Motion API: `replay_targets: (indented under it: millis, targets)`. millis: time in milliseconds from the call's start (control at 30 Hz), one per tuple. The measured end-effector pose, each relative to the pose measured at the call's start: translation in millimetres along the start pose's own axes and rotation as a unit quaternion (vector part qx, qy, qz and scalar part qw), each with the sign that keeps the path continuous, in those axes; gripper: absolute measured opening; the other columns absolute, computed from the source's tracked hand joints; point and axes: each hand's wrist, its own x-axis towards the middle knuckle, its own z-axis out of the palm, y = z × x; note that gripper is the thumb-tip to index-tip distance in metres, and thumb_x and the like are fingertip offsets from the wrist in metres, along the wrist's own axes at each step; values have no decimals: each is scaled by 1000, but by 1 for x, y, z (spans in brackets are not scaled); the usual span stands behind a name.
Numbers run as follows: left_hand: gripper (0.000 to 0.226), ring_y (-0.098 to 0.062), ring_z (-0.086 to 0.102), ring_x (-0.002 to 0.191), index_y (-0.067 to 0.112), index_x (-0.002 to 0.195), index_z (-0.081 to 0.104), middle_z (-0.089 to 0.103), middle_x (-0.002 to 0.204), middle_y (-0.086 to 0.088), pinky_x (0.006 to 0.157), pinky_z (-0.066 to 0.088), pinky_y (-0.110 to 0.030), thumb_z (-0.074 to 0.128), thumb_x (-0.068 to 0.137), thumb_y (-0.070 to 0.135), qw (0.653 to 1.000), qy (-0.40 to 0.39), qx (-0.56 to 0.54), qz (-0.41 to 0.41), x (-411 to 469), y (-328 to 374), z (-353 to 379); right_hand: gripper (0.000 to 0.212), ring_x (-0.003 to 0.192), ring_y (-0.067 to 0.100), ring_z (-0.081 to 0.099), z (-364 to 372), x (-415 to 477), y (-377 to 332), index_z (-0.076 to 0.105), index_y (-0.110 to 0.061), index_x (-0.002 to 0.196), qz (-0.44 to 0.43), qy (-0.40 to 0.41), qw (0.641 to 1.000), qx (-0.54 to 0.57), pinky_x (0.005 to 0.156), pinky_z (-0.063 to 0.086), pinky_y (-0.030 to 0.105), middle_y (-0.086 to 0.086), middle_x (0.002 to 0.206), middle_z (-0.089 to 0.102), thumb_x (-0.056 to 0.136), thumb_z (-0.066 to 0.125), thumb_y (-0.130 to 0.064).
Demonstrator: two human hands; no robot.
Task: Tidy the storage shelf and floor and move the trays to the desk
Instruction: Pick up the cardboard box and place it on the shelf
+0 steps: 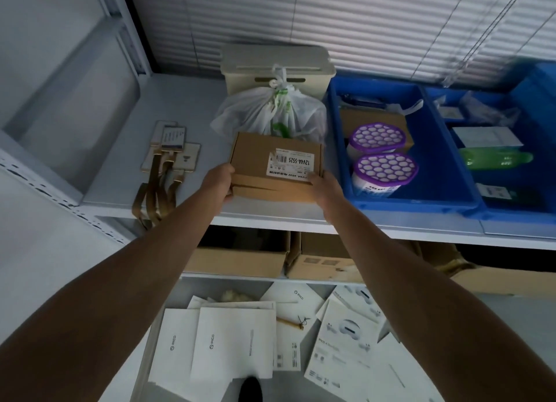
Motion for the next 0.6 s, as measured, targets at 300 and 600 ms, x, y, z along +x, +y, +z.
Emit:
replay_targets:
  millis: [300,600]
  targets:
    - [21,-24,55,101,11,108,55,56,113,-11,99,50,-43,46,96,26,1000,5,-8,16,15,-1,13,42,93,20,56,-5,11,5,55,-9,132,34,30,998,31,84,47,37,-3,89,55,103,43,-36]
    - [43,-34,48,131,11,133,54,50,142,-19,97,49,-38,47,97,34,1000,-7,-12,8,3,-15,10,38,109,25,53,-13,2,15,53,-8,133,51,13,995,89,109,43,48,6,106,58,102,46,-29]
